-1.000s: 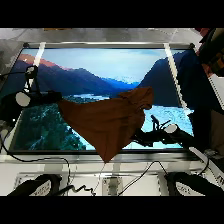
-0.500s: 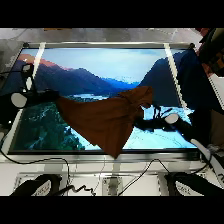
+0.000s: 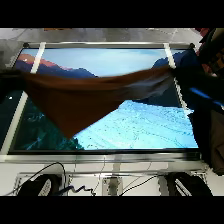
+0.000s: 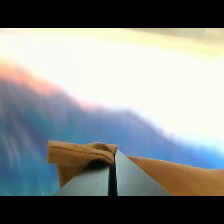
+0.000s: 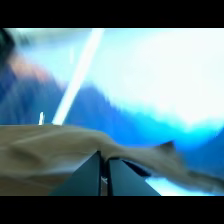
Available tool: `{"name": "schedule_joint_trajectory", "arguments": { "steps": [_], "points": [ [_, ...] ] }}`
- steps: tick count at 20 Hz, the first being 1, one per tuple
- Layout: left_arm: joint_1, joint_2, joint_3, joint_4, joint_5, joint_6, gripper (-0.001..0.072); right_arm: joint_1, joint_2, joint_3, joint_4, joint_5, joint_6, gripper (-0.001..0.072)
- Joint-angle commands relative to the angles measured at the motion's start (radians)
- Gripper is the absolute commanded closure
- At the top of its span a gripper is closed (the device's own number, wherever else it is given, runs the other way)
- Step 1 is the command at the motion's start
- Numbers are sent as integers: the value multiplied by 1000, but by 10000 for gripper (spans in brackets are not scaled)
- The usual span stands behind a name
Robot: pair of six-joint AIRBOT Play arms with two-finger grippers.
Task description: Fold the clothes and pants, and hang the long-sleeved shirts on hangers.
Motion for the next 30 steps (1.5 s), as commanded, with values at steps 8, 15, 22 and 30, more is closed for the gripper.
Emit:
{"name": "schedule_joint_trajectory", "arguments": {
  "steps": [8, 15, 22, 30],
  "points": [
    [5, 481, 1, 3, 610, -50, 691, -11, 319, 278, -34, -37, 1, 698],
    [5, 366, -1, 4, 266, -50, 692, -11, 181, 298, -66, -19, 3, 698],
    [5, -207, 0, 3, -21, -50, 691, -12, -289, 296, -219, 290, 3, 698],
    [-18, -785, 0, 3, 311, 3, 691, -12, -894, 297, -304, -139, 6, 698]
  ]
}}
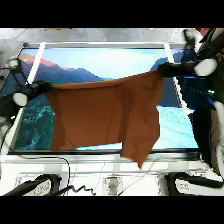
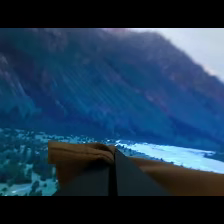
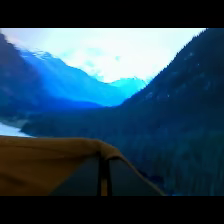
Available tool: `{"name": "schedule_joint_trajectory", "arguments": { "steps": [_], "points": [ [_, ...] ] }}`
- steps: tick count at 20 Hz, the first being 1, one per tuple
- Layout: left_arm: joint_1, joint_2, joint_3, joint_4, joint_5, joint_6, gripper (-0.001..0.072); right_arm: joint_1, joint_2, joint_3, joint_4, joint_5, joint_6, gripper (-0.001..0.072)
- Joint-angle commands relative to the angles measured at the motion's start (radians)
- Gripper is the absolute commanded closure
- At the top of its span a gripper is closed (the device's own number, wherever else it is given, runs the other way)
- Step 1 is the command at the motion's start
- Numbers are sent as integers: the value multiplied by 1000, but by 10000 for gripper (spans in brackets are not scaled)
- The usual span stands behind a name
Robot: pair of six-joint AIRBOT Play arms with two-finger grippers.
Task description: Fold the clothes and pants, and hang the long-sleeved shirts on hangers.
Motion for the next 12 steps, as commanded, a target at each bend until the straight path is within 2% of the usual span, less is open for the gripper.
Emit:
{"name": "schedule_joint_trajectory", "arguments": {
  "steps": [1, 3, 5, 9, 12],
  "points": [
    [-13, -172, 1, 0, 166, 16, 691, -1, -223, 1, -27, -203, 3, 698],
    [-18, -180, 1, 2, 139, 17, 691, -8, -270, 1, -30, -195, 3, 698],
    [-16, -178, 1, 68, 68, 50, 691, -18, -278, 1, -35, -140, 3, 698],
    [-15, -189, 1, 204, -187, 61, 691, -53, -279, 1, -45, 35, 2, 698],
    [-16, -206, 0, 203, -263, 61, 690, -59, -279, 1, -47, 165, 2, 698]
  ]
}}
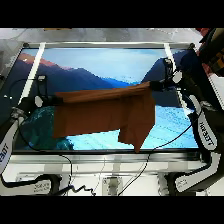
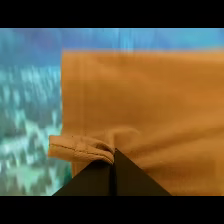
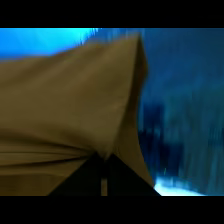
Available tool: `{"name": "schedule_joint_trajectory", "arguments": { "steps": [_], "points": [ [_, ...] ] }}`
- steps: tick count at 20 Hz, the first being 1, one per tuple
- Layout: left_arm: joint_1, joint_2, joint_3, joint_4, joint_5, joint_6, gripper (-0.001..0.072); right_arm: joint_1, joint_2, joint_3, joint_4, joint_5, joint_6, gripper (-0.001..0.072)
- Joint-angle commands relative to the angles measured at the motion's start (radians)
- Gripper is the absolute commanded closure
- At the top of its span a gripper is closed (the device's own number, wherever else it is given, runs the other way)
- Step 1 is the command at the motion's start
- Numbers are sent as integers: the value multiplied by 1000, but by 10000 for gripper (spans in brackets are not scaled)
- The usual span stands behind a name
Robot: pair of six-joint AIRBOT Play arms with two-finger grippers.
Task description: Fold the clothes and pants, and hang the long-sleeved shirts on hangers.
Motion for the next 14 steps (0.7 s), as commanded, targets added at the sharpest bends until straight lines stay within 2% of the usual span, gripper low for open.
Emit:
{"name": "schedule_joint_trajectory", "arguments": {
  "steps": [1, 2, 3, 4, 8, 9, 10, 11, 13, 14],
  "points": [
    [-1, -15, 0, 41, -117, 6, 623, -10, -7, 0, -6, 143, 0, 687],
    [-1, -9, 0, 41, -129, 6, 207, -10, -6, 0, -6, 147, 0, 532],
    [-1, 2, 1, 40, -145, 0, 19, -10, -4, 1, -8, 153, 0, 316],
    [-1, 20, 5, 40, -178, 0, 1, -10, 1, 4, -26, 166, 0, 264],
    [8, 154, 44, 114, -390, 6, 15, -31, 45, 11, -178, 333, -4, 273],
    [8, 204, 44, 151, -435, 7, 22, -51, 57, 10, -192, 399, -7, 315],
    [8, 247, 44, 161, -484, 8, 79, -82, 66, 6, -192, 478, -23, 391],
    [7, 282, 43, 163, -544, 12, 138, -113, 71, -1, -189, 561, -30, 405],
    [6, 332, 33, 132, -674, 30, 137, -186, 77, -43, -117, 728, -27, 405],
    [6, 351, 11, 119, -716, 43, 136, -224, 88, -95, -26, 770, -27, 405]
  ]
}}
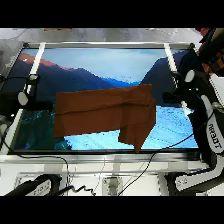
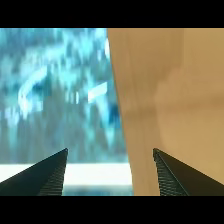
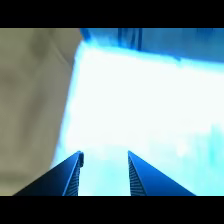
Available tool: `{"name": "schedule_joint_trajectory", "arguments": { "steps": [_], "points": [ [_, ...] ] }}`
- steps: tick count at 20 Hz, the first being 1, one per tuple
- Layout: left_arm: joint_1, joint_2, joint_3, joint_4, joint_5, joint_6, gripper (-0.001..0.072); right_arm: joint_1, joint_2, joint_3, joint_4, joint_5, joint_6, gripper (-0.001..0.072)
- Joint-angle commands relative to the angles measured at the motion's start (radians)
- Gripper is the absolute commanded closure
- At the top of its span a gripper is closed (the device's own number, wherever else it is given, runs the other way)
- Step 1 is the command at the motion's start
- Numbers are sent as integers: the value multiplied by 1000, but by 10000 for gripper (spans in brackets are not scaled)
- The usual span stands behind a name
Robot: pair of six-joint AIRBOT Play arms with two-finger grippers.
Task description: Fold the clothes and pants, and hang the long-sleeved shirts on hangers.
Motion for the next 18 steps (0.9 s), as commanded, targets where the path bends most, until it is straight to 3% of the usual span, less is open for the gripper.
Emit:
{"name": "schedule_joint_trajectory", "arguments": {
  "steps": [1, 4, 9, 12, 18],
  "points": [
    [1, 91, -50, -7, -204, 24, 136, -113, 38, -122, 183, 241, -19, 405],
    [1, 154, -194, -42, -232, 52, 130, -175, 135, -387, 337, 162, -107, 403],
    [1, 267, -418, -229, -215, 100, 130, -162, 271, -770, 557, -80, -246, 399],
    [2, 315, -429, -236, -195, 99, 130, -135, 275, -886, 690, -227, -271, 399],
    [2, 429, -429, -178, -195, 68, 131, 8, 274, -962, 774, -418, -271, 406]
  ]
}}
